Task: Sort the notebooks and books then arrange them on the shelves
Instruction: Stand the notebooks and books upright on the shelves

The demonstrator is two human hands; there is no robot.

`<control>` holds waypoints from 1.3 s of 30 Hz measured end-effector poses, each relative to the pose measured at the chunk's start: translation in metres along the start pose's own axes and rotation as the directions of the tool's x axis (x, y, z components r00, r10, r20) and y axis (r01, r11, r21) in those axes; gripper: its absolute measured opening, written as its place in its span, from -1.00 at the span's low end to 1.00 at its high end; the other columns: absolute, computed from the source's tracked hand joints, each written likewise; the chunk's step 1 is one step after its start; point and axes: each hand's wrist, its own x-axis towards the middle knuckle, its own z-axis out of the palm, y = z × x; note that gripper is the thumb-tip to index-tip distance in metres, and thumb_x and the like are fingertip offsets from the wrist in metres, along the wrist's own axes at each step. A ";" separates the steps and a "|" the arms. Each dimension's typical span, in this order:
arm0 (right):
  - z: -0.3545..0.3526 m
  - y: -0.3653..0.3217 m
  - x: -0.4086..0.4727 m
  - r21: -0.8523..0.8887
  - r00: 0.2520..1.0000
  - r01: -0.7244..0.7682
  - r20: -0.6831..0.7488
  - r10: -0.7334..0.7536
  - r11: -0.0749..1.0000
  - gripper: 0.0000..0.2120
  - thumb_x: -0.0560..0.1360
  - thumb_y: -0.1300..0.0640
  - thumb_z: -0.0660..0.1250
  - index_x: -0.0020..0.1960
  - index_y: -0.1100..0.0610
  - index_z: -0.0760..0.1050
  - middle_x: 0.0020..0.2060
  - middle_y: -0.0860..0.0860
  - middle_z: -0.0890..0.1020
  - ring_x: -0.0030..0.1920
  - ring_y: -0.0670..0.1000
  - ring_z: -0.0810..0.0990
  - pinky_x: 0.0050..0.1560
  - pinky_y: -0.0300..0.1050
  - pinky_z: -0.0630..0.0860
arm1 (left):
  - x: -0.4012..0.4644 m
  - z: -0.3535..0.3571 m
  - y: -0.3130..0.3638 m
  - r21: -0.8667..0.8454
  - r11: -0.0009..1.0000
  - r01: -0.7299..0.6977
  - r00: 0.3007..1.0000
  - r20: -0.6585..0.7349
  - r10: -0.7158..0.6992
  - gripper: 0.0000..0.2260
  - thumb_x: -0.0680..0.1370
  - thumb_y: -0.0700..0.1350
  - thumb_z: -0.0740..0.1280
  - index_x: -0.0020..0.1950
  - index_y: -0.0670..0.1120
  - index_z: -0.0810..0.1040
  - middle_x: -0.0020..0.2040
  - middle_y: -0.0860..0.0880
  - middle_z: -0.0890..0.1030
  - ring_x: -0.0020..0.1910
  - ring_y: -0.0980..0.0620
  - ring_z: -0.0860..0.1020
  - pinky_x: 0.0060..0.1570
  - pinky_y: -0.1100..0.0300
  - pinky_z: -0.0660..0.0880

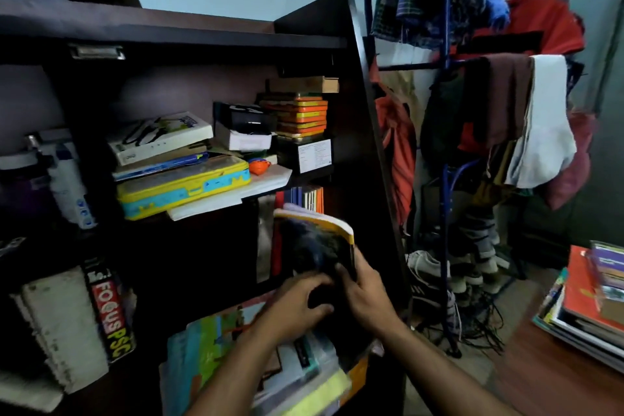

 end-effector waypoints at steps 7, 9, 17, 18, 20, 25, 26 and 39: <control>0.008 0.061 0.028 -0.248 0.986 -0.102 -0.153 0.065 0.963 -0.56 0.61 0.03 0.31 0.44 -0.16 0.30 0.08 -0.13 0.66 0.07 -0.07 0.67 -0.01 -0.22 0.58 | 0.077 -0.007 -0.058 0.424 0.904 0.051 0.964 -0.257 0.066 -0.77 0.47 -0.11 0.40 0.12 -0.01 0.66 0.14 0.01 0.64 0.23 -0.09 0.54 0.27 -0.04 0.44; 0.011 0.074 0.035 -0.233 0.979 -0.128 -0.187 0.085 0.964 -0.57 0.60 0.06 0.32 0.40 -0.17 0.30 0.08 -0.05 0.68 0.06 0.01 0.69 0.01 -0.06 0.62 | 0.092 0.004 -0.069 0.582 0.813 0.000 0.976 -0.179 0.127 -0.61 0.41 -0.09 0.40 0.24 -0.02 0.65 0.30 -0.01 0.61 0.40 -0.12 0.46 0.43 -0.22 0.26; 0.008 0.095 0.044 -0.191 0.971 -0.129 -0.221 0.086 0.973 -0.58 0.62 0.05 0.31 0.46 -0.13 0.36 0.06 -0.15 0.64 0.10 -0.07 0.65 0.11 -0.12 0.60 | 0.108 0.036 -0.098 0.739 0.673 0.042 0.988 -0.133 0.084 -0.32 0.39 -0.03 0.42 0.53 0.00 0.40 0.60 0.09 0.25 0.60 -0.12 0.07 0.55 -0.10 -0.25; 0.009 0.097 0.044 -0.197 0.971 -0.132 -0.223 0.087 0.971 -0.58 0.61 0.03 0.31 0.44 -0.15 0.36 0.08 -0.11 0.66 0.12 -0.03 0.65 0.13 -0.05 0.61 | 0.107 0.036 -0.100 0.740 0.671 0.047 0.989 -0.131 0.076 -0.32 0.41 -0.01 0.39 0.54 0.01 0.37 0.60 0.10 0.23 0.61 -0.11 0.06 0.55 -0.09 -0.25; 0.010 0.097 0.044 -0.209 0.971 -0.135 -0.220 0.088 0.969 -0.59 0.60 0.01 0.32 0.42 -0.15 0.33 0.11 -0.05 0.67 0.09 0.00 0.66 0.11 -0.02 0.62 | 0.105 0.035 -0.100 0.736 0.674 0.065 0.985 -0.157 0.076 -0.33 0.46 0.01 0.29 0.59 0.02 0.28 0.62 0.12 0.16 0.63 -0.09 0.02 0.55 -0.09 -0.23; 0.011 0.091 0.041 -0.205 0.980 -0.081 -0.197 0.039 0.975 -0.62 0.62 0.02 0.31 0.37 -0.19 0.30 0.03 -0.11 0.65 -0.10 -0.22 0.62 -0.10 -0.37 0.55 | 0.098 0.029 -0.097 0.687 0.720 0.093 0.967 -0.234 0.099 -0.41 0.32 -0.03 0.34 0.37 -0.06 0.58 0.44 0.06 0.50 0.49 -0.13 0.37 0.47 -0.14 0.16; 0.011 0.089 0.040 -0.215 0.982 -0.064 -0.189 0.023 0.975 -0.63 0.62 0.02 0.31 0.35 -0.25 0.30 0.01 -0.19 0.64 -0.10 -0.28 0.61 -0.11 -0.44 0.52 | 0.096 0.027 -0.096 0.687 0.719 0.105 0.965 -0.244 0.092 -0.42 0.31 -0.03 0.35 0.35 -0.06 0.60 0.42 0.06 0.52 0.47 -0.13 0.39 0.46 -0.14 0.15; 0.025 0.090 0.060 -0.360 0.991 0.045 -0.104 -0.088 0.932 -0.69 0.62 0.04 0.32 0.29 -0.17 0.31 0.05 -0.08 0.68 -0.03 -0.14 0.69 -0.08 -0.19 0.65 | 0.092 0.029 -0.093 0.704 0.696 0.138 0.960 -0.268 0.081 -0.37 0.24 -0.09 0.52 0.32 -0.12 0.60 0.39 -0.03 0.54 0.45 -0.21 0.39 0.44 -0.22 0.15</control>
